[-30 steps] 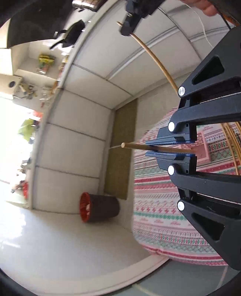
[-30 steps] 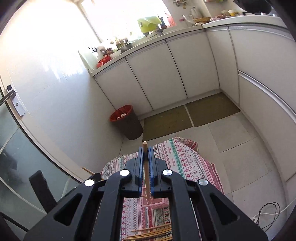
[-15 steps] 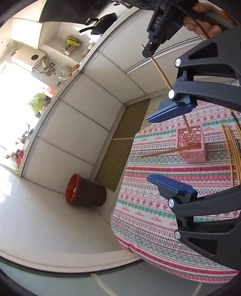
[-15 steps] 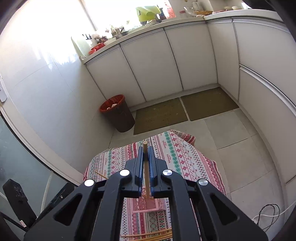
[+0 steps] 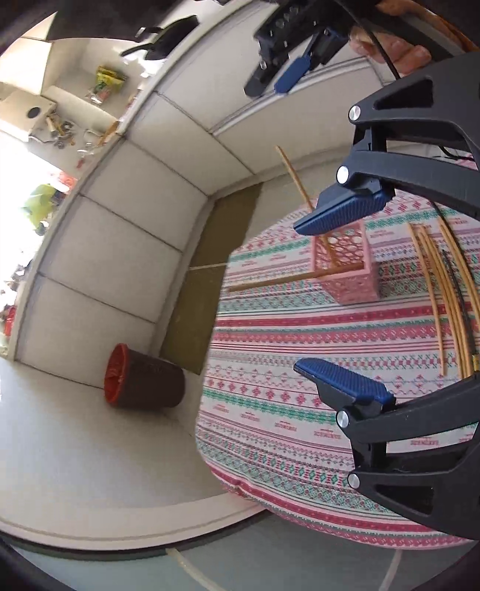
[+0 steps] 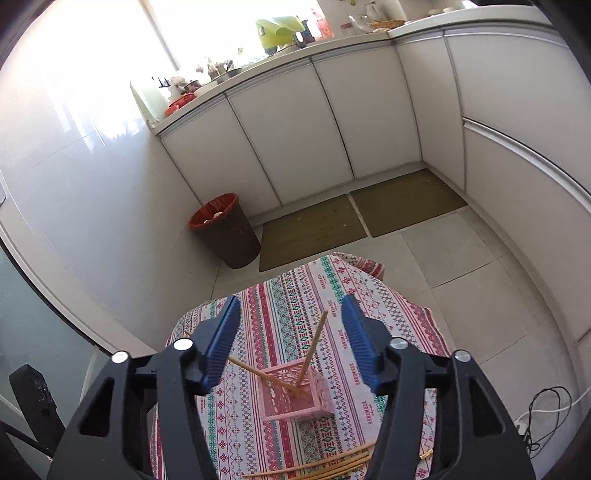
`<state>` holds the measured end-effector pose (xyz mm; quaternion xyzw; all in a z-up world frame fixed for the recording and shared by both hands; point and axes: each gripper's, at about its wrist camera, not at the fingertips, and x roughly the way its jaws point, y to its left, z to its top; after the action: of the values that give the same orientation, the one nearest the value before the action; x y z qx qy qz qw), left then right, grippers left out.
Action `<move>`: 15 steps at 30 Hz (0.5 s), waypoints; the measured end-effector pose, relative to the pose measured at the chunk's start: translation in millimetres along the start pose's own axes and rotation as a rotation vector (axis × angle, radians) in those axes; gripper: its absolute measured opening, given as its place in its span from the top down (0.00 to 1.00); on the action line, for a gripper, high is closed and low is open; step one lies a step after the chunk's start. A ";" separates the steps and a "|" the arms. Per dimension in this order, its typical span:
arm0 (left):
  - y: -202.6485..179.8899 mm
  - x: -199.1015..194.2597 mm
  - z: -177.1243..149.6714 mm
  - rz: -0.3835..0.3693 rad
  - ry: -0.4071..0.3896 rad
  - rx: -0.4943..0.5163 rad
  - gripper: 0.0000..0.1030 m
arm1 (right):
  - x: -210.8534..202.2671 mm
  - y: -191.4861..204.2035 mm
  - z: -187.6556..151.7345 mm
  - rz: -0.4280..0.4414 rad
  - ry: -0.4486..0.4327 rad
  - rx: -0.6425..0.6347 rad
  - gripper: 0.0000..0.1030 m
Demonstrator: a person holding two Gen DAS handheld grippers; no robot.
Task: Organize utensils
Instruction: 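Open both grippers to drop the chopsticks into the pink holder, then move both grippers back down to the remaining chopsticks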
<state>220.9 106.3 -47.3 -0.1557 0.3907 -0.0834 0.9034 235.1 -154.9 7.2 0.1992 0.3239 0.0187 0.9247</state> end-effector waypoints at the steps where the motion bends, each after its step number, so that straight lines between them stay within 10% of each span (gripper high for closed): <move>1: -1.4 4.6 -3.0 0.009 0.029 0.014 0.30 | -6.0 -7.1 -5.3 -0.011 -0.009 0.018 0.29; 15: -33.1 96.5 -97.8 0.118 0.543 0.439 0.13 | -18.4 -102.8 -101.4 -0.219 0.165 0.132 0.16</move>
<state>214.1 27.8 -164.6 0.0928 0.5976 -0.1512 0.7819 149.4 -216.4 -93.1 0.2208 0.4193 -0.0875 0.8762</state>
